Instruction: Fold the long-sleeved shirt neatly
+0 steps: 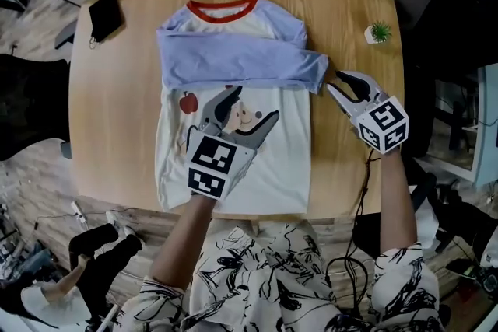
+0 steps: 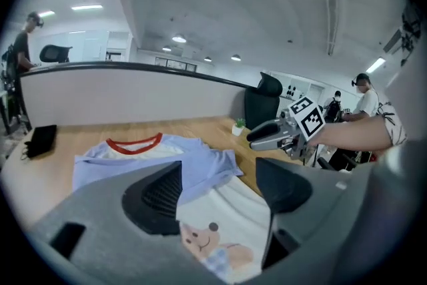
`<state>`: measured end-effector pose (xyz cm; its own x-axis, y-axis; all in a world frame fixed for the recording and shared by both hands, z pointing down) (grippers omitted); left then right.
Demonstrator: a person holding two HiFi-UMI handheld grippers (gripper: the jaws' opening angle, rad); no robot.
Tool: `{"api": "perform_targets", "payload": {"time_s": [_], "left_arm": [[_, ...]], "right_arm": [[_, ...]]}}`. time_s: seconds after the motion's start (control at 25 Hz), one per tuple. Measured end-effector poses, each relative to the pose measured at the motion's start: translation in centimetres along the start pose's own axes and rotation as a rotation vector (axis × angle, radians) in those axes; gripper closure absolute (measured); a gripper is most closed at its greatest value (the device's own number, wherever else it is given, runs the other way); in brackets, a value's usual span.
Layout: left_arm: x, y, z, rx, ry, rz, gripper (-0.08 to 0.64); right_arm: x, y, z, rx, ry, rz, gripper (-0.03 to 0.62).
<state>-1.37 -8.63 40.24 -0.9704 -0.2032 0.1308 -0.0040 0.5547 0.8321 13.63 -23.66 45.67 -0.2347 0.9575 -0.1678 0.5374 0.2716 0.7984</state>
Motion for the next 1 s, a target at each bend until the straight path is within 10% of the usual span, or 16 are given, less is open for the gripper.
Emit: {"api": "perform_targets", "payload": {"time_s": [0.56, 1.0], "left_arm": [[2.7, 7.9, 27.8, -0.025, -0.255, -0.061, 0.21], [3.2, 22.5, 32.9, 0.124, -0.305, 0.024, 0.219]], "right_arm": [[16.1, 8.2, 10.0, -0.057, 0.224, -0.212, 0.339], [23.8, 19.8, 11.6, 0.069, 0.364, -0.337, 0.304]]}}
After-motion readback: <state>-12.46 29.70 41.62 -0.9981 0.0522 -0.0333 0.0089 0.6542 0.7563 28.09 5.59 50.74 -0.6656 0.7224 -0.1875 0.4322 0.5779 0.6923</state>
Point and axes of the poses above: the fingertips, and each gripper's own axes: z backward along the fingers, x to its left, y out of its underside, the point moved 4 cm from there along z, backward along the fingers, and after that the axes turned 7 degrees about -z, right-handed, at the moved point
